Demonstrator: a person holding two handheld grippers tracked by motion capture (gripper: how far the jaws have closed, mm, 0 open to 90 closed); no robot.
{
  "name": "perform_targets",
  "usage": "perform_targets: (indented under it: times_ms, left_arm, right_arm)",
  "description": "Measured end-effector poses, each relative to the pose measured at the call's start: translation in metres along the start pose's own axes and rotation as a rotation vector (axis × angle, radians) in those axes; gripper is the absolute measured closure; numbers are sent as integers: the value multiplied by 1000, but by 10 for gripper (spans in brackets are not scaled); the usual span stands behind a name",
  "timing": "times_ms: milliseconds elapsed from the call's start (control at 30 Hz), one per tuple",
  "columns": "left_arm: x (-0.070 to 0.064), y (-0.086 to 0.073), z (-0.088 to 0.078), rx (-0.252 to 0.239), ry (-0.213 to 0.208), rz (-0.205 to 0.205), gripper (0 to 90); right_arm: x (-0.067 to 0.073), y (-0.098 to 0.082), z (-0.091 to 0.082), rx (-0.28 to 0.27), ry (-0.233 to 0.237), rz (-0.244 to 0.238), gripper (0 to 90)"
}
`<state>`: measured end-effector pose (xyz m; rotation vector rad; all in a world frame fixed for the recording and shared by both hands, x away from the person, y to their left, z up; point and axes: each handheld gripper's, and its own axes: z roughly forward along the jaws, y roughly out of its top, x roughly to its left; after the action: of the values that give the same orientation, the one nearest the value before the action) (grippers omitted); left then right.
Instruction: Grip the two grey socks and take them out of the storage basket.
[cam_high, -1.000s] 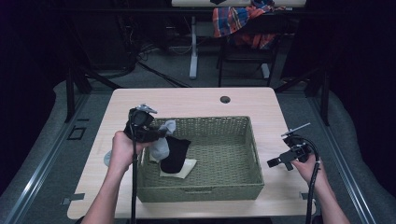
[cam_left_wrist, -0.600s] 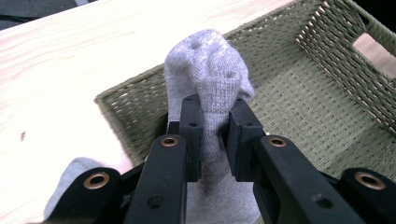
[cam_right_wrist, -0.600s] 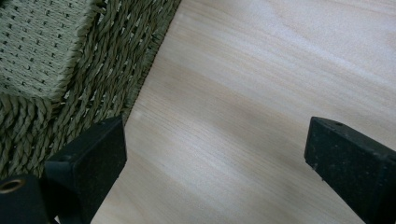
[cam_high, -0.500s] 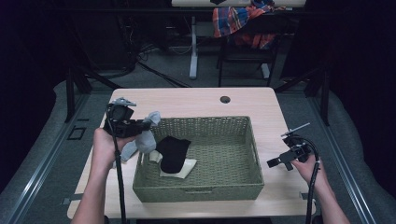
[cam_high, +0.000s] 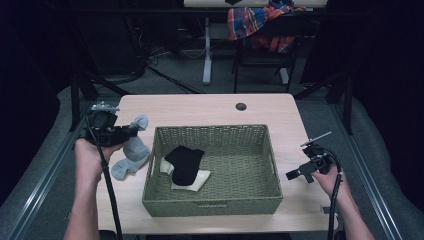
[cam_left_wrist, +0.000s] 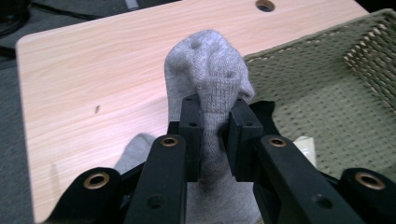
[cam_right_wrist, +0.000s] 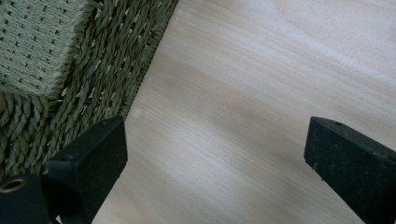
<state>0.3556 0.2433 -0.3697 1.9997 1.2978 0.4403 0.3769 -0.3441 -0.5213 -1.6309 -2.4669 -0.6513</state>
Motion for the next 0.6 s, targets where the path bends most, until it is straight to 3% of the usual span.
perform_targets:
  times_ms: [200,267,300,367,600]
  left_arm:
    - [13,-5,-3,1,52,-31,789]
    - [16,-7,-2,3,73,-42,789]
    - [19,-9,-1,6,78,-49,789]
    - [23,-12,1,2,87,-64,789]
    - [36,-20,13,24,103,-99,789]
  right_arm:
    - [1,-1,1,-18,-2,16,59]
    - [0,0,-1,4,2,-4,59]
    - [1,-1,1,-20,1,16,59]
    - [-1,0,-1,13,0,-11,58]
    - [1,-1,1,-19,1,16,57]
